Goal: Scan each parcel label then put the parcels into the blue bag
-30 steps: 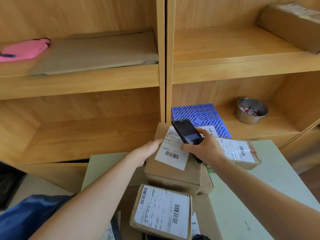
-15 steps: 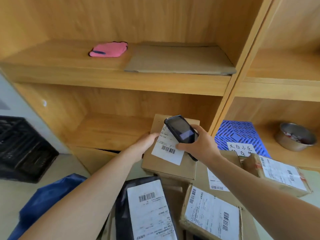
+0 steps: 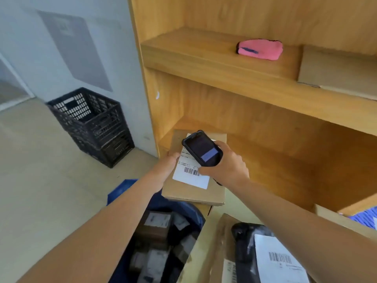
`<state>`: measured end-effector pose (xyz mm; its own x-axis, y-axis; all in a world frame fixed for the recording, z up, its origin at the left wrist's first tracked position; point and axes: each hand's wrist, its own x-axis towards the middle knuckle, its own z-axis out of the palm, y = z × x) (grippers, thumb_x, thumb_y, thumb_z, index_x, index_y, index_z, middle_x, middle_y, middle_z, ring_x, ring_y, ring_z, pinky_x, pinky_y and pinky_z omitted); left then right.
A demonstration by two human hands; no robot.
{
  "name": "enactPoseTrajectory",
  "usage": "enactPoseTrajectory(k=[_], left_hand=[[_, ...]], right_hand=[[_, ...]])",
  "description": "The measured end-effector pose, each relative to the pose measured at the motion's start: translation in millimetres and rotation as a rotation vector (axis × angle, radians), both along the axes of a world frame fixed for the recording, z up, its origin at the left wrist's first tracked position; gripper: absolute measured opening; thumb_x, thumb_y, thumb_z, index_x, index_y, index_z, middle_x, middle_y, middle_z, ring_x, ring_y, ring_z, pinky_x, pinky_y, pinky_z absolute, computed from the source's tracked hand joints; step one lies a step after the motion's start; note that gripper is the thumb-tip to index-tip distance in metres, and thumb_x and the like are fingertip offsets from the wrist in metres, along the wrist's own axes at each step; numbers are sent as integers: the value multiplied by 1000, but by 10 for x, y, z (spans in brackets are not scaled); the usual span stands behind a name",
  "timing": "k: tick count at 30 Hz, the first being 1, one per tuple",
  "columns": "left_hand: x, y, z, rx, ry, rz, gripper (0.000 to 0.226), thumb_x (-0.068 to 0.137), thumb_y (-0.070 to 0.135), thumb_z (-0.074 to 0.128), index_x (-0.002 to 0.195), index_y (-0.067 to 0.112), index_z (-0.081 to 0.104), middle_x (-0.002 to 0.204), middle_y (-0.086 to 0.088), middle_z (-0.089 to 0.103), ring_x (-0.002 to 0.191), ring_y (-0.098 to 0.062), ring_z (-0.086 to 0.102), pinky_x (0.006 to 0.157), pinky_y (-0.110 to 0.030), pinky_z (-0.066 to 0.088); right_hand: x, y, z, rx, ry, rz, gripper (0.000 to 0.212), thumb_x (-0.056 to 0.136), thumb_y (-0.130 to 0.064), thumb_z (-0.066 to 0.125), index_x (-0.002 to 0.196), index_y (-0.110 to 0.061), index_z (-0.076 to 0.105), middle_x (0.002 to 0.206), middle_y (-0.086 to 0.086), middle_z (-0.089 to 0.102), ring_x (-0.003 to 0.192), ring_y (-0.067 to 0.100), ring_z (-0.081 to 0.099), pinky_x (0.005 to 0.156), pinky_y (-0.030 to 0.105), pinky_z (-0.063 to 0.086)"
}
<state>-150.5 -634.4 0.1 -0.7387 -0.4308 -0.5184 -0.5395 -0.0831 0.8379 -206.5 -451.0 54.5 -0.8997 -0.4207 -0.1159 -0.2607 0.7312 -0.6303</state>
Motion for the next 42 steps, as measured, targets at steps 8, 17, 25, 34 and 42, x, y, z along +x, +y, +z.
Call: enactPoseTrajectory(k=[8,17,25,34,42], left_hand=[[752,-887,-568,9,-179,249,45,88,60,54,112,26,71,103,-6,75,92,-28,73,88,-41,56],[1428,-994,-1549,83,-288,354,48,83,69,56,118,38,68,114,3,74,91,-14,70,84,-36,51],[1789,-774,-2438,138,-445,396,40,98,53,41,124,27,58,105,2,69,90,-15,63,68,-31,45],[2100,-784,-2703,-247,-631,335,68,96,57,34,158,32,19,164,-11,22,150,-36,15,119,-56,18],[1782,-804,-2214,-262,-423,248,64,97,54,36,157,35,21,162,-6,30,147,-30,30,118,-49,26]], right_hand=[[350,-1084,-535,23,-127,185,88,62,-46,86,139,-38,44,107,-12,61,96,18,63,80,40,58],[697,-1513,-1558,101,-338,212,80,64,-40,86,133,-34,47,109,-7,63,102,21,64,86,41,56],[1058,-1610,-2549,251,-505,157,89,62,-46,86,140,-32,44,124,-3,64,112,25,64,89,44,56],[1196,-1461,-2798,405,-513,144,93,67,-43,85,146,-28,38,133,1,56,121,29,56,98,48,49],[995,-1318,-2301,450,-368,125,101,69,-47,85,152,-28,31,141,6,53,128,32,54,90,44,52]])
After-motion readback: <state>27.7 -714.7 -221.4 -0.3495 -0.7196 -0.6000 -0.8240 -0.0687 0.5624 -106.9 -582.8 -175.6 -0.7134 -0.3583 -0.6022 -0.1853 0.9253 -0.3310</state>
